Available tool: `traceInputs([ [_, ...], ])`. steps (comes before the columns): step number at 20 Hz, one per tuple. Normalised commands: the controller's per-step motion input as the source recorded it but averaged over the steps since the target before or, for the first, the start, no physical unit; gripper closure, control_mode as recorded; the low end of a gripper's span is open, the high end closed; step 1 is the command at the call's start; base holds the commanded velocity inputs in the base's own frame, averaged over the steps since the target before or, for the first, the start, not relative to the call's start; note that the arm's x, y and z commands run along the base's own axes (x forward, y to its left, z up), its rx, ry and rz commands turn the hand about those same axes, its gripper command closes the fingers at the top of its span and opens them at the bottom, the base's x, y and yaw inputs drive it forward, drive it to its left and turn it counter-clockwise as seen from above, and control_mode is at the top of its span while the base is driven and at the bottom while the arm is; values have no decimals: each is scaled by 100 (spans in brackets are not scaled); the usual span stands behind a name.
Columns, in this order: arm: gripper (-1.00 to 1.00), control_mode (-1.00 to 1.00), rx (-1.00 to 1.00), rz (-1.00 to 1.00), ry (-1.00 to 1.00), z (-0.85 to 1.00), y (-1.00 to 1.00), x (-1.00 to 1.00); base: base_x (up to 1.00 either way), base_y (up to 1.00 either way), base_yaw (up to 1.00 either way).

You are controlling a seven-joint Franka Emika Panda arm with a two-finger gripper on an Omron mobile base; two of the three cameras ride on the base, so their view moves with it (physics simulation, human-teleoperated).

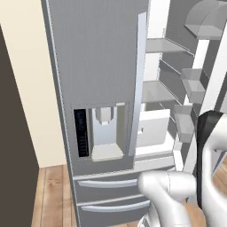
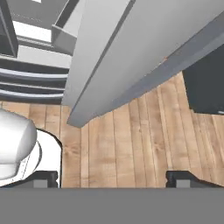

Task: Retrieve a lemon from the fridge and place it on the cutting board with the fish.

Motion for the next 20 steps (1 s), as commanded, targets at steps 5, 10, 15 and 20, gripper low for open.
traceInputs([
  [5, -100, -100, -27, -5, 0, 0, 66, 41, 0, 0, 0],
  [10, -100, -100, -13, 0, 0, -17, 28, 21, 0, 0, 0],
  [15, -100, -100, -3, 0, 0, -6, 0, 37, 0, 0, 0],
  [20, -100, -100, 0, 1, 0, 0, -3, 64, 0, 0, 0],
])
